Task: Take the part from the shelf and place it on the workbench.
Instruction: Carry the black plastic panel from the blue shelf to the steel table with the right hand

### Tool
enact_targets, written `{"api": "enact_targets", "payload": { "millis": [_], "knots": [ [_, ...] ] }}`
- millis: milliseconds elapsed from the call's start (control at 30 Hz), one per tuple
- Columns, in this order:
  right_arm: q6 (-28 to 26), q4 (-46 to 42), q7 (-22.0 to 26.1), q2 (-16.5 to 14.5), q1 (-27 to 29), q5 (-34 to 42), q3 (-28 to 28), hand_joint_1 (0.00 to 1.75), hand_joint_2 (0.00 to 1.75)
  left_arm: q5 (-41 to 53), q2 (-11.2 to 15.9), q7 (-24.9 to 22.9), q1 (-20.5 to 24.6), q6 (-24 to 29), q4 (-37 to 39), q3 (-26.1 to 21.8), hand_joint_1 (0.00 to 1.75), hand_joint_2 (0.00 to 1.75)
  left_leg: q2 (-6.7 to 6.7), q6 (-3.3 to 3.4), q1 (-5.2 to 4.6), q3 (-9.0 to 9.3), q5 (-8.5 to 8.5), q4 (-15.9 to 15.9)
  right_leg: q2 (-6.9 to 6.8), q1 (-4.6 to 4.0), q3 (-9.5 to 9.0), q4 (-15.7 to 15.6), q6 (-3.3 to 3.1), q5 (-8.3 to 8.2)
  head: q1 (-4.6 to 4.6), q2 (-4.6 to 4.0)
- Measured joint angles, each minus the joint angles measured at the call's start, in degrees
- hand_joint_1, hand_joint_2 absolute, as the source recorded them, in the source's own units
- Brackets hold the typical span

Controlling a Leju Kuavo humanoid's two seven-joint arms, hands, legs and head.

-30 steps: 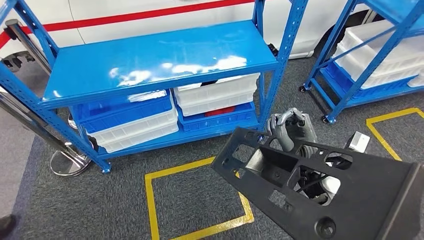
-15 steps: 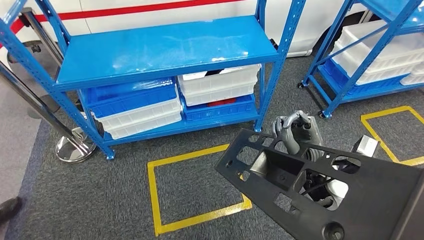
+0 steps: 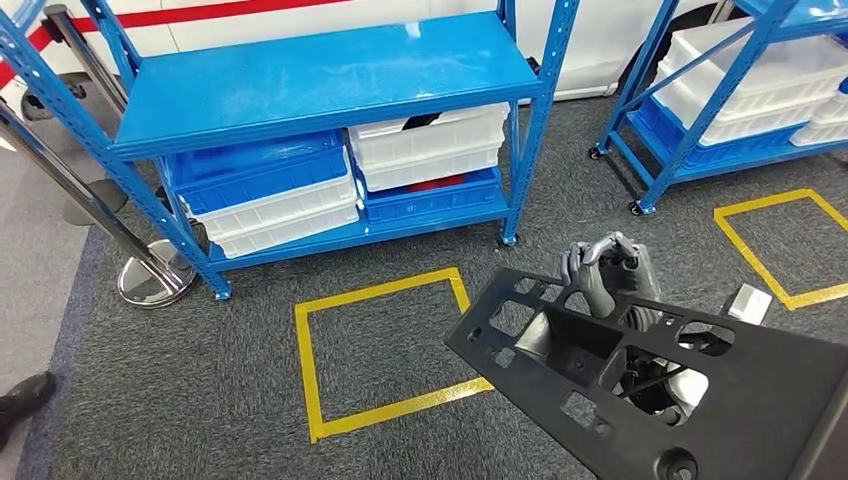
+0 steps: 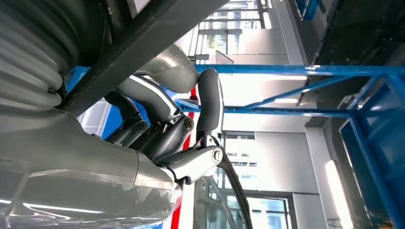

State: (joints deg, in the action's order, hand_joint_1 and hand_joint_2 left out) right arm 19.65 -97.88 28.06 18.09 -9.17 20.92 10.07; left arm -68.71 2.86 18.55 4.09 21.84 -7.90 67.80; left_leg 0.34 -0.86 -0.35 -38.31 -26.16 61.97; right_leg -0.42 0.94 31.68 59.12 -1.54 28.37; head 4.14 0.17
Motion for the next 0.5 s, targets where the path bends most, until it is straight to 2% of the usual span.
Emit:
{"api": "enact_targets", "payload": {
  "millis": [67,100,133,167,200,233,267,300,333,367,433,467,500],
  "knots": [
    [0.04,-0.05,0.0,0.02,0.06,-0.06,-0.23,1.66,1.75,-0.07,0.01,-0.3,-0.05,0.01,0.03,0.01,0.0,1.75,-0.03,-0.5,0.3,-1.51,-6.12,6.69,-0.06,-0.03,1.63,0.0,-0.42,-1.32,0.01,0.0],
    [0.03,-0.06,-0.04,0.02,0.12,-0.11,-0.33,1.66,1.75,-0.13,0.04,-0.48,-0.03,0.02,0.04,0.01,0.0,1.75,-0.03,-0.66,0.4,-1.88,-7.92,10.19,-0.08,-0.09,2.46,0.02,-0.45,-1.97,0.01,0.0],
    [0.01,-0.09,-0.09,0.03,0.23,-0.19,-0.44,1.66,1.75,-0.19,0.09,-0.69,-0.02,0.01,0.04,0.02,0.0,1.75,-0.03,-0.73,0.44,-1.7,-8.24,12.6,-0.1,-0.14,3.27,0.06,-0.42,-2.6,0.01,0.0],
    [-0.02,-0.13,-0.14,0.03,0.37,-0.27,-0.55,1.66,1.75,-0.26,0.15,-0.88,-0.02,0.01,0.06,0.02,0.0,1.75,-0.03,-0.7,0.45,-0.77,-7.19,13.27,-0.12,-0.18,4.04,0.09,-0.36,-3.19,0.01,0.0],
    [-0.04,-0.19,-0.18,0.04,0.53,-0.34,-0.67,1.66,1.75,-0.32,0.23,-1.09,-0.03,-0.01,0.07,0.02,0.0,1.75,-0.05,-0.55,0.45,1.07,-5.41,11.97,-0.13,-0.21,4.75,0.11,-0.27,-3.77,0.01,0.0],
    [-0.07,-0.28,-0.2,0.06,0.68,-0.43,-0.8,1.66,1.75,-0.37,0.33,-1.27,-0.03,-0.03,0.08,0.02,0.0,1.75,-0.08,-0.25,0.4,3.83,-3.86,8.75,-0.13,-0.22,5.35,0.12,-0.16,-4.33,0.01,0.0],
    [-0.08,-0.38,-0.21,0.08,0.81,-0.49,-0.91,1.66,1.75,-0.4,0.5,-1.39,-0.01,-0.04,0.1,0.02,0.0,1.75,-0.13,0.14,0.26,7.08,-3.28,4.33,-0.11,-0.27,5.82,0.15,0.02,-4.83,0.01,0.0],
    [-0.09,-0.5,-0.21,0.12,0.91,-0.55,-1.03,1.66,1.75,-0.43,0.67,-1.48,0.01,-0.05,0.11,0.02,0.0,1.75,-0.17,0.47,0.11,10.21,-3.62,-0.4,-0.13,-0.29,6.15,0.16,0.25,-5.35,0.01,0.0],
    [-0.09,-0.61,-0.2,0.16,0.99,-0.58,-1.14,1.66,1.75,-0.46,0.83,-1.52,0.04,-0.05,0.12,0.02,0.0,1.75,-0.21,0.72,-0.1,12.36,-4.25,-3.95,-0.16,-0.24,6.35,0.05,0.56,-5.93,0.01,0.0],
    [-0.09,-0.69,-0.2,0.21,1.08,-0.61,-1.21,1.66,1.75,-0.47,0.96,-1.55,0.05,-0.05,0.14,0.03,0.0,1.75,-0.22,0.88,-0.33,13.4,-4.71,-6.03,-0.21,-0.15,6.46,-0.18,0.91,-6.53,0.01,0.0],
    [-0.08,-0.78,-0.19,0.36,1.27,-0.71,-1.32,1.66,1.75,-0.68,1.05,-1.95,0.04,-0.05,0.2,0.03,0.0,1.75,-0.16,1.27,-0.31,13.22,-3.77,-7.24,-0.17,0.02,6.68,-0.8,1.64,-7.51,0.01,0.0],
    [-0.08,-0.79,-0.17,0.45,1.36,-0.8,-1.4,1.66,1.75,-0.88,1.08,-2.42,0.04,-0.05,0.22,0.03,0.0,1.75,-0.08,1.63,-0.2,12.83,-3.01,-7.54,-0.05,0.01,7.03,-0.5,1.93,-6.76,0.0,0.0],
    [-0.08,-0.81,-0.13,0.58,1.4,-0.9,-1.5,1.66,1.75,-1.19,1.09,-3.12,0.04,-0.04,0.25,0.02,0.0,1.75,0.03,1.99,-0.04,12.25,-2.28,-7.77,0.08,-0.05,7.66,0.91,2.17,-4.83,-0.01,0.0]
  ]
}}
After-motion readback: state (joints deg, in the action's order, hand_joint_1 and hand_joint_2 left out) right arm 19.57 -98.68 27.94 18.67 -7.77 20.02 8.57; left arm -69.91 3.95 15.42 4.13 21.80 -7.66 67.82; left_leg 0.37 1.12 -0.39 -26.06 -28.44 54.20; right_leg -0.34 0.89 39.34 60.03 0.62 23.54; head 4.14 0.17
